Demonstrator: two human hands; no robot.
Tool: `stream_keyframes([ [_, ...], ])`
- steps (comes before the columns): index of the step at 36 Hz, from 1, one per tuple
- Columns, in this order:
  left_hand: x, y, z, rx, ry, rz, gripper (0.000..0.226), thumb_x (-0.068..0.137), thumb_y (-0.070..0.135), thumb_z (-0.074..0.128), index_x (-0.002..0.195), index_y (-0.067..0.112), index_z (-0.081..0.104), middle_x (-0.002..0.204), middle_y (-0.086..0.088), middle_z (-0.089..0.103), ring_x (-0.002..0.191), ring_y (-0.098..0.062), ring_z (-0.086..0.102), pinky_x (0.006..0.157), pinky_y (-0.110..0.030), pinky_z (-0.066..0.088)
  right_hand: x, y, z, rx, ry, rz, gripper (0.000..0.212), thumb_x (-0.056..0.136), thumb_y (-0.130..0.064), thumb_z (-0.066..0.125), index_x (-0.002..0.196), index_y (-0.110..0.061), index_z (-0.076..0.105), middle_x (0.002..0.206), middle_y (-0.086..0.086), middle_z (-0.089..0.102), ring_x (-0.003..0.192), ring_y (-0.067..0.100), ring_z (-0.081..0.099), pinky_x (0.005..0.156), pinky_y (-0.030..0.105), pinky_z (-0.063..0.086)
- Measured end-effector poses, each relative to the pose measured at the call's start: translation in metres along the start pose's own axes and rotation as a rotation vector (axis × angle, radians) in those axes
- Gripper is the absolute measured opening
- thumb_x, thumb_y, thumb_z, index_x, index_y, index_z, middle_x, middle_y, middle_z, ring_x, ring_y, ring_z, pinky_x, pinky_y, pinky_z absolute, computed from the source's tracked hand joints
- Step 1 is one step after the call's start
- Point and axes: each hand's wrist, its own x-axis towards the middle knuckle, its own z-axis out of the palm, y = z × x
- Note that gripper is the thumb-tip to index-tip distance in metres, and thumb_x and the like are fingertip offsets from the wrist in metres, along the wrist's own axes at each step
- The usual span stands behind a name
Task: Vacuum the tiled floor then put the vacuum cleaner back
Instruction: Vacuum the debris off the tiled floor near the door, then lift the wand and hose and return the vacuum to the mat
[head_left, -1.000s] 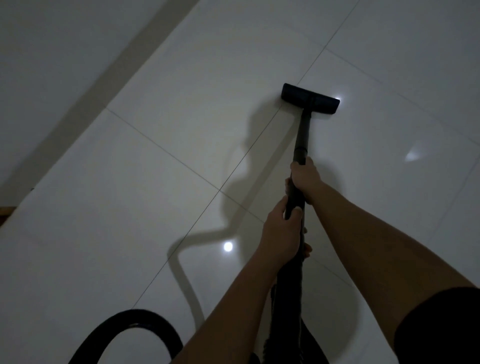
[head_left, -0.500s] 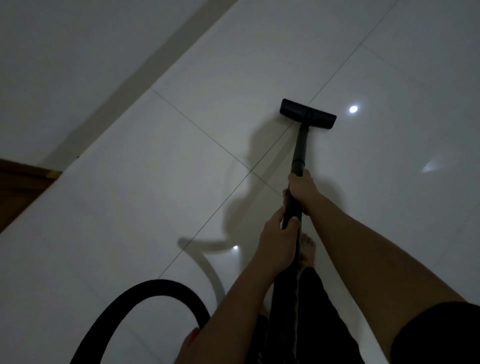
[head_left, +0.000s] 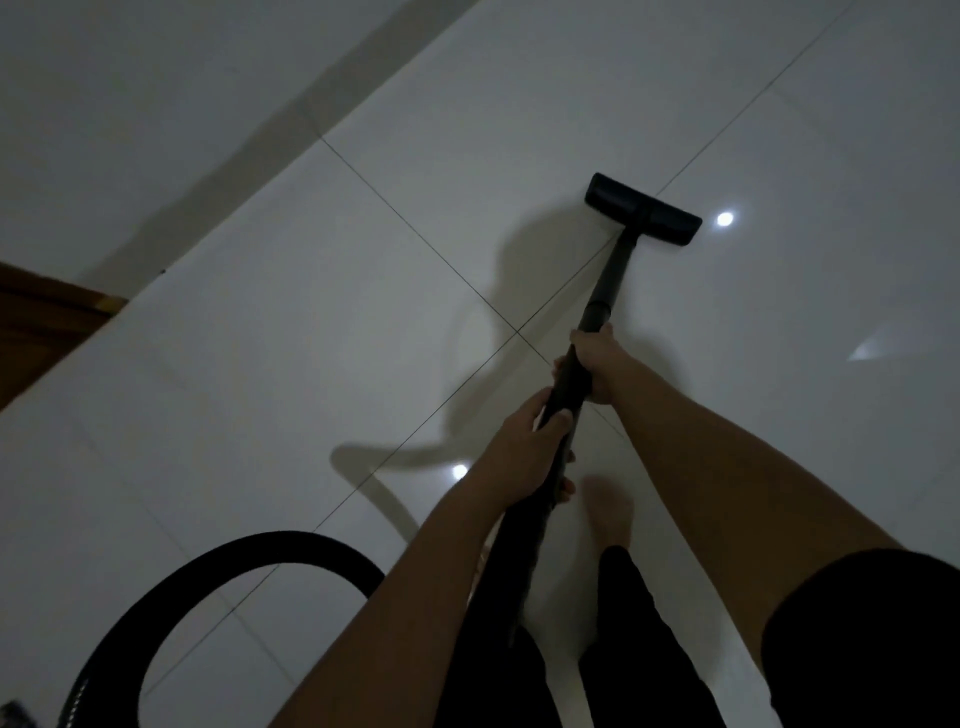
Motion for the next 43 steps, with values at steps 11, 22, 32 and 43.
stream_keyframes([
  [11,0.009,0.012,-0.032,0.215,0.024,-0.063,0.069,0.088,0.007,0.063,0.147,0.021,0.03,0.104,-0.007,0.056,0.058,-0.013,0.063,0.057,-0.023,0.057,-0.006,0.005,-0.003,-0.054,-0.165,-0.1,0.05,0.101,-0.015,0.043,0.148,-0.015,0.025,0.13,0.019,0.05,0.106,0.03,0.056,0.077,0.038,0.054],
  [22,-0.005,0.041,-0.097,0.803,0.399,0.011,0.034,0.092,0.021,0.059,0.125,0.013,0.06,0.114,-0.015,0.066,0.1,-0.03,0.062,0.085,-0.037,0.051,-0.021,0.035,0.013,-0.878,-0.344,-1.05,0.052,0.095,-0.003,0.051,0.145,-0.012,0.04,0.149,0.019,0.034,0.138,0.029,0.034,0.114,0.035,0.031],
  [32,-0.009,0.048,-0.097,1.029,0.633,-0.008,0.027,0.097,0.027,0.047,0.118,0.016,0.062,0.105,-0.007,0.068,0.094,-0.025,0.062,0.068,-0.03,0.04,-0.013,-0.012,0.06,-1.044,-0.58,-1.35,0.048,0.084,-0.012,0.066,0.13,-0.003,0.058,0.117,0.014,0.062,0.107,0.03,0.058,0.098,0.046,0.046],
  [43,-0.03,0.013,-0.001,-0.116,1.485,0.368,0.052,0.096,0.009,0.05,0.145,0.014,0.033,0.145,-0.002,0.035,0.129,-0.003,0.037,0.099,0.005,0.023,-0.009,-0.025,0.066,-1.153,-0.636,-1.411,0.049,0.082,-0.016,0.072,0.129,-0.011,0.06,0.112,0.01,0.064,0.1,0.028,0.058,0.091,0.04,0.048],
])
